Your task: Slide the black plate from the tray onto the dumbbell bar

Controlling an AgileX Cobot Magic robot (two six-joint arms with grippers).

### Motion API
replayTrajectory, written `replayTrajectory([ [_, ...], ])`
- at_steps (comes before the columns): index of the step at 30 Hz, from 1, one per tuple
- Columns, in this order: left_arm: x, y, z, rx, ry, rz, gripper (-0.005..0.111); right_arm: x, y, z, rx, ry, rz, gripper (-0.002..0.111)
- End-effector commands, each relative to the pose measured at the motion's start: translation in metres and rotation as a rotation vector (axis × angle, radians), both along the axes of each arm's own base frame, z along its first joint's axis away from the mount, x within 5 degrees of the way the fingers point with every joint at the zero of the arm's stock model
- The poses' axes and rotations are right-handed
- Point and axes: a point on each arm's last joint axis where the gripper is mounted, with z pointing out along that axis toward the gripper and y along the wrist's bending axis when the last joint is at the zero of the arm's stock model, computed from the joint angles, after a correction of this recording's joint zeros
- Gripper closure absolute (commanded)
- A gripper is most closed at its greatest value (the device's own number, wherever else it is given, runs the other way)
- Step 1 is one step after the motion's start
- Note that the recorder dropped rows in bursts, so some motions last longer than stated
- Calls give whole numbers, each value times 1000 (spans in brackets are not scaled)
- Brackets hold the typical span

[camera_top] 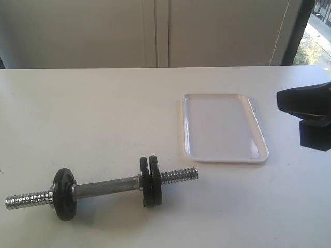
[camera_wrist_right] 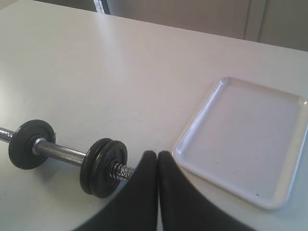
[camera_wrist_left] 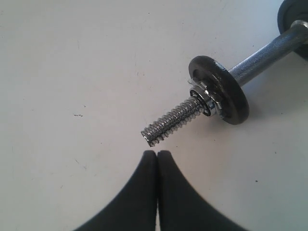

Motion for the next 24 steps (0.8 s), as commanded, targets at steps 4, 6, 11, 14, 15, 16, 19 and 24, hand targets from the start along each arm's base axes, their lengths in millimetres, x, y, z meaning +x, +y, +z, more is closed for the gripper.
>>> replayTrajectory([
  [4, -1, -1, -1, -14, 4, -3, 107, -1, -1, -1, 0, 2, -7, 108],
  [6, -1, -1, -1, -14, 4, -3, 107, -1, -1, -1, 0, 2, -7, 108],
  [11, -1, 0, -1, -16, 1, -3, 107, -1, -1, -1, 0, 2, -7, 108],
  [14, -5, 2, 1, -32, -31, 10, 107, -1, -1, -1, 1, 3, -7, 108],
  [15, -7, 4, 2, -40, -46, 22, 107, -1, -1, -1, 1, 3, -7, 108],
  [16, -9, 6, 3, -48, -63, 37, 107, -1, -1, -1, 1, 3, -7, 108],
  [19, -15, 11, 6, -71, -117, 87, 107, -1, -1, -1, 1, 3, -7, 108],
  [24, -26, 19, 9, -103, -208, 173, 107, -1, -1, -1, 1, 3, -7, 108],
])
